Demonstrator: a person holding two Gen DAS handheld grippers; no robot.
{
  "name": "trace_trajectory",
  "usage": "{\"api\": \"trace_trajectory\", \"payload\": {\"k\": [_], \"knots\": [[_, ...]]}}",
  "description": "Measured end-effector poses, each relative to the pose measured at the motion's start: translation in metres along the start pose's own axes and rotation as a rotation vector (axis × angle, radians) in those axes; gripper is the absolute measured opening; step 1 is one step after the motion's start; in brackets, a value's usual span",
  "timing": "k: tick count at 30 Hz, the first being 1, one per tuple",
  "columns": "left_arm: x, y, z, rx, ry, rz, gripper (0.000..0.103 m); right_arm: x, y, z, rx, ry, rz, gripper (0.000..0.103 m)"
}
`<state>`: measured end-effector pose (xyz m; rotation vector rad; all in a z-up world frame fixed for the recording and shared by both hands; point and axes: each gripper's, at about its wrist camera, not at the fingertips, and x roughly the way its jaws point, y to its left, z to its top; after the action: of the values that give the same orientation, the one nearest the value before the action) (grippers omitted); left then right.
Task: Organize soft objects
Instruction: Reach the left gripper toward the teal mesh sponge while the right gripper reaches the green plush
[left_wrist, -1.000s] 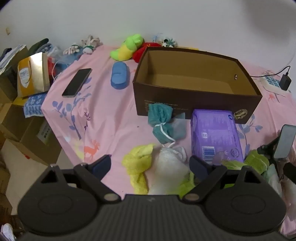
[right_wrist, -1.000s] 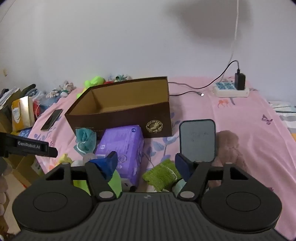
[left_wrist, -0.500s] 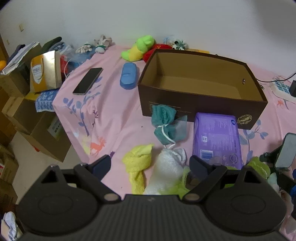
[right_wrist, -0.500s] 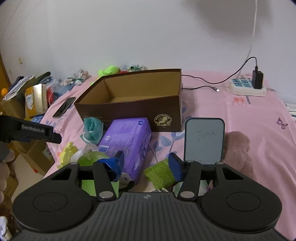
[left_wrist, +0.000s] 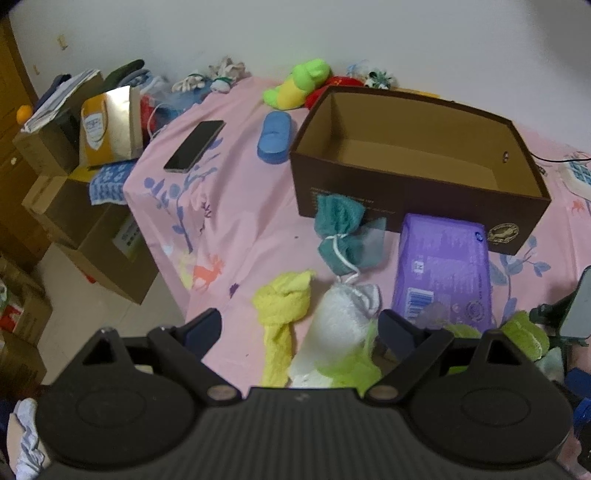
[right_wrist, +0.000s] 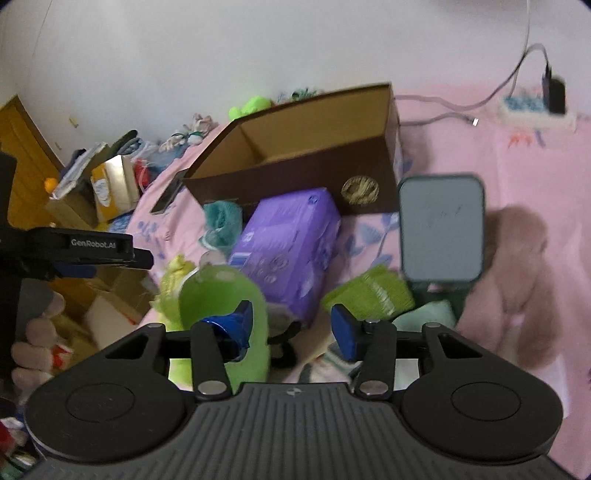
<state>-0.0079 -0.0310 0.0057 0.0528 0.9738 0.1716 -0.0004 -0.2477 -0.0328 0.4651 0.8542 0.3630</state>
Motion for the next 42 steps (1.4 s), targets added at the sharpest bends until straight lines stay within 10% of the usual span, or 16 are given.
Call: {"api": "trace_trajectory", "payload": {"k": [42], "knots": [[0.074, 0.048, 0.043, 0.085, 0.044, -0.164, 0.091, 0.028, 0.035, 0.019, 0.235, -0.128, -0.15, 0.031]]}}
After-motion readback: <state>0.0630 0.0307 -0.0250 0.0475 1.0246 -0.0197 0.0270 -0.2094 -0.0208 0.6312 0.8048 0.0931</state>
